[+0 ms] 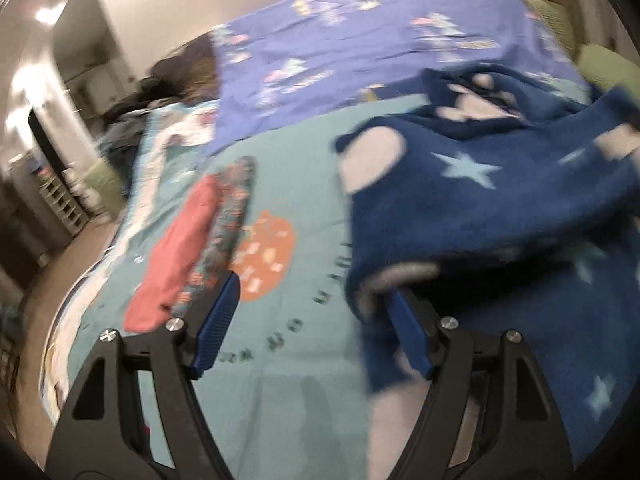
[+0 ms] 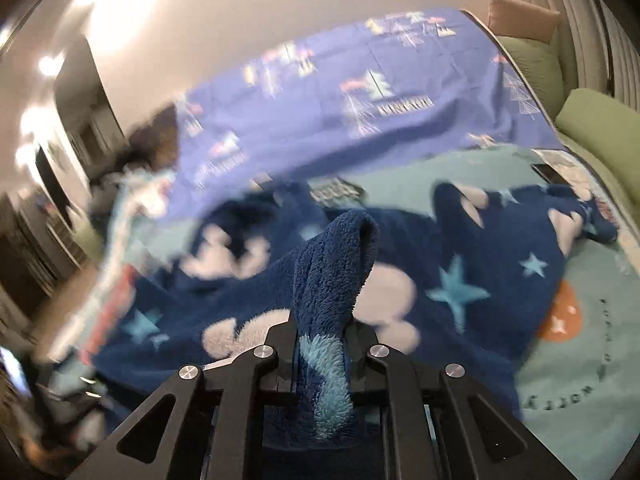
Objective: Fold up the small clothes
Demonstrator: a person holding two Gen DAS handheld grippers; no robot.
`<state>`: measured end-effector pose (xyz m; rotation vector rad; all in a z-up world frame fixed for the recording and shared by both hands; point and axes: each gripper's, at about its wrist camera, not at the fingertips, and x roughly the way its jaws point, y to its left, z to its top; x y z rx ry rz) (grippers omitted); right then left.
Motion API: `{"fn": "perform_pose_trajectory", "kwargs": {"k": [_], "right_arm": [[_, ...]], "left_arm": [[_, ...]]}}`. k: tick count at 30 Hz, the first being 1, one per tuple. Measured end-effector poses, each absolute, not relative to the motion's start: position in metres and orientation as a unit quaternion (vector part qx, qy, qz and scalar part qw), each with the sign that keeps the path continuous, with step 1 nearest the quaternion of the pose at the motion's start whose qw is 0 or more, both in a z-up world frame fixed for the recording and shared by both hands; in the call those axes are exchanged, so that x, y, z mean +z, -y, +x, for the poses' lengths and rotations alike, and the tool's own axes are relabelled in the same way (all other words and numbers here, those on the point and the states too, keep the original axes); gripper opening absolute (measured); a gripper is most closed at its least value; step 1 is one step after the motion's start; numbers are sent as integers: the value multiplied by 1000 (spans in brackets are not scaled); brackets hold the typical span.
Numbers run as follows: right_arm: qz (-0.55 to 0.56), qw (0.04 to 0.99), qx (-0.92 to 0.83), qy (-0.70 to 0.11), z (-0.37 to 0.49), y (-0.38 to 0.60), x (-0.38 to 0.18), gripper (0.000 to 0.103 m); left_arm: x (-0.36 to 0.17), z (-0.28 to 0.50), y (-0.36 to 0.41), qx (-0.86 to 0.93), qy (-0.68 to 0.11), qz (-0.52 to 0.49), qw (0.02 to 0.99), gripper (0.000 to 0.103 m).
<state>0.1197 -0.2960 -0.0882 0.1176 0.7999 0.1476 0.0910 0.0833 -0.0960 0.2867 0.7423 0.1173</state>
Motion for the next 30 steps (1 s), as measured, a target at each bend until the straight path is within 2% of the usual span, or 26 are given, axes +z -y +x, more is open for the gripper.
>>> {"fn": "perform_pose_trajectory", "kwargs": {"k": [3, 5, 7, 9, 11, 15, 17, 18, 19, 20, 23, 26, 30], "right_arm": [[81, 898, 69, -427, 124, 309, -114, 18], [109, 895, 75, -426, 124, 317, -120, 19], [117, 894, 78, -425, 122, 321, -118, 20], [108, 896, 75, -425, 124, 320, -119, 21], [99, 898, 72, -422, 124, 315, -118, 21], [102, 899, 72, -421, 117, 313, -117, 21], [104, 898, 72, -421, 115, 313, -118, 21], [105, 898, 72, -420, 116, 314, -118, 21], [104, 898, 72, -421, 115, 313, -118, 21], [104, 899, 72, -420, 115, 313, -117, 22], [96, 915, 64, -387, 107, 311, -105, 20], [101, 937, 52, -331, 96, 312, -84, 20], [82, 920, 22, -381, 109, 312, -100, 20]], "left_arm": [[-78, 76, -93, -19, -378, 81, 922, 75], [-59, 72, -109, -67, -369, 9, 927, 75], [-45, 84, -122, -84, -354, -47, 930, 85], [-42, 110, -129, -86, -337, -70, 935, 86], [-54, 144, -131, -84, -351, -77, 929, 87], [-107, 229, -135, -100, -467, -147, 866, 86], [-123, 249, -134, -101, -485, -180, 850, 85], [-123, 251, -132, -97, -474, -182, 856, 71], [-118, 254, -130, -110, -458, -182, 863, 29], [-114, 256, -128, -126, -460, -189, 859, 16], [-86, 239, -125, -107, -403, -179, 891, 16], [-68, 225, -115, -74, -353, -110, 926, 16], [-98, 244, -114, -55, -396, -49, 915, 19]]}}
